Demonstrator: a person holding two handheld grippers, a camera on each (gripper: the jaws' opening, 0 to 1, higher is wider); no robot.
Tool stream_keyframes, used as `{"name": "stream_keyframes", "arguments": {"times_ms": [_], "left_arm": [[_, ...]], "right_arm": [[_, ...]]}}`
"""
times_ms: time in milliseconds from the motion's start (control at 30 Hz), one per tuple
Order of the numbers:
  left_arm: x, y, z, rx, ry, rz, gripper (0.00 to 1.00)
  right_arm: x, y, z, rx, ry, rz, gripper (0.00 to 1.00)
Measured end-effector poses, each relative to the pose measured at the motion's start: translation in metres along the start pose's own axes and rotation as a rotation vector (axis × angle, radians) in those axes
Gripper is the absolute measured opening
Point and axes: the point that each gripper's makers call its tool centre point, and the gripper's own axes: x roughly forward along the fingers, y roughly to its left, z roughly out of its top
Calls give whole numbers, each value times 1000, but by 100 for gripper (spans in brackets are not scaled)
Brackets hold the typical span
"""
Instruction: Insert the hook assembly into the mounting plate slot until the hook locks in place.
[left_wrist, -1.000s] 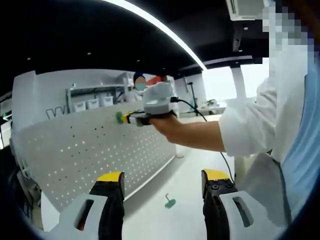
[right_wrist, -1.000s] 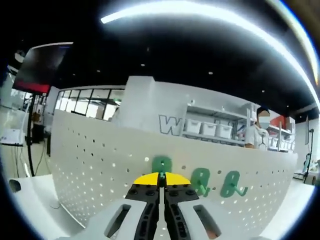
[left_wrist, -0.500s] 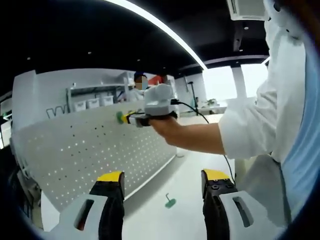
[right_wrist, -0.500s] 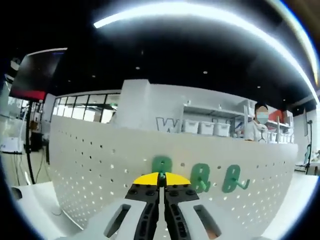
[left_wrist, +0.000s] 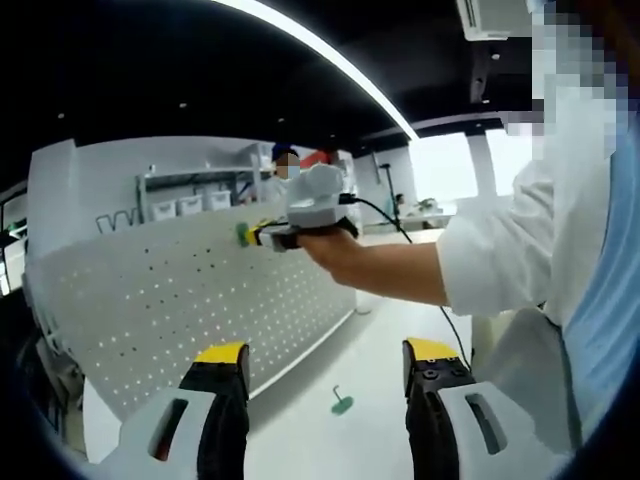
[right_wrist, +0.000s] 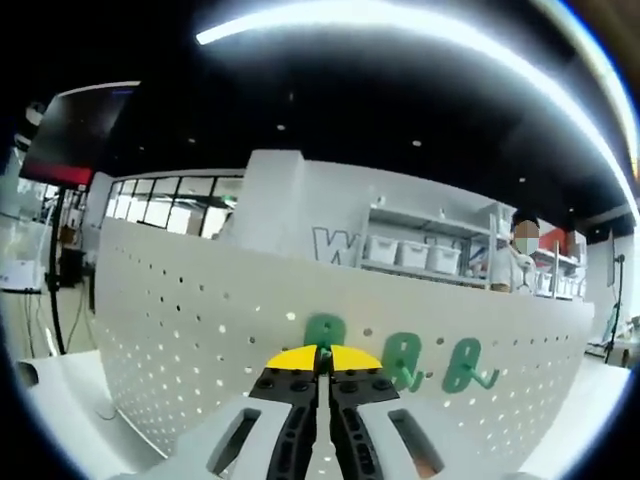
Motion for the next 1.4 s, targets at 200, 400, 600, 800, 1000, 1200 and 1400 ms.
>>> {"name": "stream_keyframes", "arguments": {"times_ms": [200, 400, 600, 800, 1000, 1200, 1400], "left_arm": [[0, 0, 1, -1, 0, 5, 64], [0, 0, 2, 3, -1, 9, 64], [0, 0, 1, 3, -1, 18, 65], [1, -3, 2, 10, 2, 19, 65], [2, -5, 3, 18, -3, 28, 65], [4, -10, 1, 25, 3, 28, 65], [8, -16, -2, 27, 11, 25, 64]], "right_arm": [[1, -1, -2, 26, 6, 22, 1], [-1, 0, -5, 23, 22, 27, 8], [-7, 1, -11, 21, 37, 50, 14], [-17, 2, -13, 20, 43, 70, 20], [-31, 2, -10, 4, 34, 96, 22], [-45, 2, -9, -11, 30, 126, 22], [-62, 2, -20, -12, 48, 163, 23]]}}
